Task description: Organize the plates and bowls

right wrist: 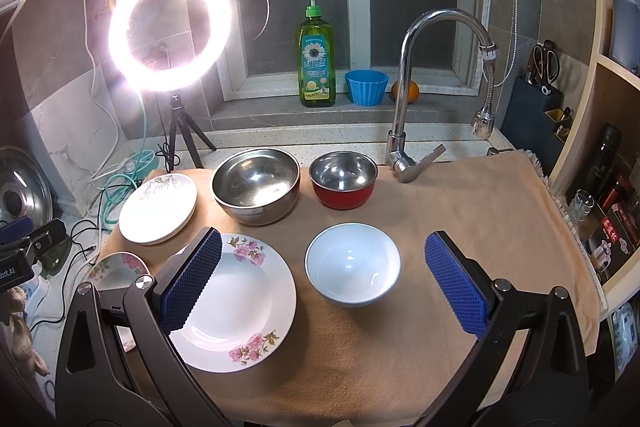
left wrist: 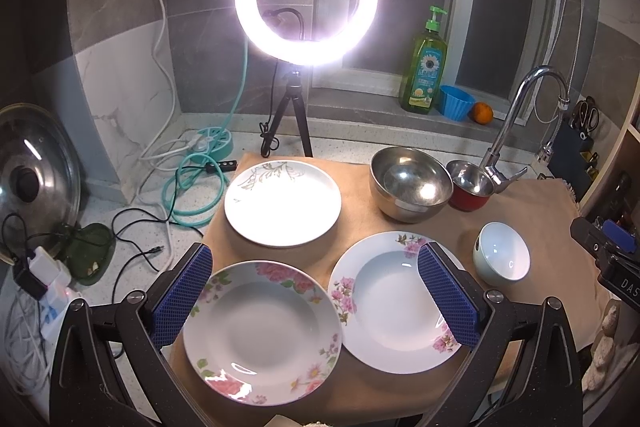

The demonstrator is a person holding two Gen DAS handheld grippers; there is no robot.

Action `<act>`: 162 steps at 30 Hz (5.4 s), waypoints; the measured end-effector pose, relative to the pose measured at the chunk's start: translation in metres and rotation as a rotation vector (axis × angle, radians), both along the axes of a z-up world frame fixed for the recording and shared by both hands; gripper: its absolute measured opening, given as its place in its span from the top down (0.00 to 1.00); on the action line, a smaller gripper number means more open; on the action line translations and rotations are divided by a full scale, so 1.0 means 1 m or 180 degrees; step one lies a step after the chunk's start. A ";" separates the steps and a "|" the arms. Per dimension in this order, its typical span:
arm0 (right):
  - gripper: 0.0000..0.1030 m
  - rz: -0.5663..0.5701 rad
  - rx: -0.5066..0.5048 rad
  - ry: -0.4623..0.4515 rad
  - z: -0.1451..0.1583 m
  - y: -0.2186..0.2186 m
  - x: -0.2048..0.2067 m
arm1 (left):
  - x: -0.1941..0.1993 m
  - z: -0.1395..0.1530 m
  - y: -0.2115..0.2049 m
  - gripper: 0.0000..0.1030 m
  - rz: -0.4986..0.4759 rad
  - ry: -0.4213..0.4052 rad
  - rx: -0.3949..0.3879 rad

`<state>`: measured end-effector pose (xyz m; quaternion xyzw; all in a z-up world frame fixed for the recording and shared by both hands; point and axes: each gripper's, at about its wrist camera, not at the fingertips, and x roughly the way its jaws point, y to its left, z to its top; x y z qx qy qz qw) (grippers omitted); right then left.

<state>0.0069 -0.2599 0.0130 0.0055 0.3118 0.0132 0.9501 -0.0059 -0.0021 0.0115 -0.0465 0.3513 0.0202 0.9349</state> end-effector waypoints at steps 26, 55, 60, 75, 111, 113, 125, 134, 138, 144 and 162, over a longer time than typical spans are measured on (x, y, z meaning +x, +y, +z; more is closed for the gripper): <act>0.00 -0.0009 0.0046 0.0090 -0.016 -0.002 0.003 | 0.009 -0.008 -0.001 0.01 -0.0081 0.0076 -0.0035; 0.47 0.0389 0.1259 0.1305 -0.133 -0.042 0.015 | 0.091 -0.086 0.002 0.74 -0.0935 0.1165 -0.0612; 0.62 0.0437 0.1522 0.1468 -0.148 -0.038 0.017 | 0.113 -0.103 0.002 0.79 -0.1003 0.1428 -0.0739; 0.79 0.0482 0.1973 0.1822 -0.177 -0.029 0.030 | 0.146 -0.132 0.007 0.85 -0.1004 0.1830 -0.0929; 0.87 0.0555 0.2147 0.2059 -0.189 -0.032 0.038 | 0.157 -0.152 0.001 0.85 -0.1082 0.1980 -0.0824; 0.89 0.0540 0.2155 0.2064 -0.190 -0.033 0.038 | 0.157 -0.151 -0.002 0.85 -0.1080 0.1966 -0.0776; 0.95 0.0552 0.1920 0.1990 -0.181 -0.028 0.037 | 0.156 -0.148 -0.018 0.85 -0.1154 0.1913 -0.0655; 0.95 0.0493 0.1951 0.1950 -0.180 -0.037 0.029 | 0.154 -0.149 -0.017 0.84 -0.1129 0.1906 -0.0661; 0.95 0.0431 0.2013 0.2013 -0.187 -0.044 0.027 | 0.156 -0.149 -0.017 0.84 -0.1120 0.1925 -0.0704; 0.94 0.0435 0.2177 0.2042 -0.193 -0.047 0.025 | 0.158 -0.149 -0.019 0.84 -0.1121 0.1941 -0.0696; 0.94 0.0438 0.2133 0.2065 -0.194 -0.047 0.030 | 0.153 -0.149 -0.025 0.84 -0.1183 0.1941 -0.0632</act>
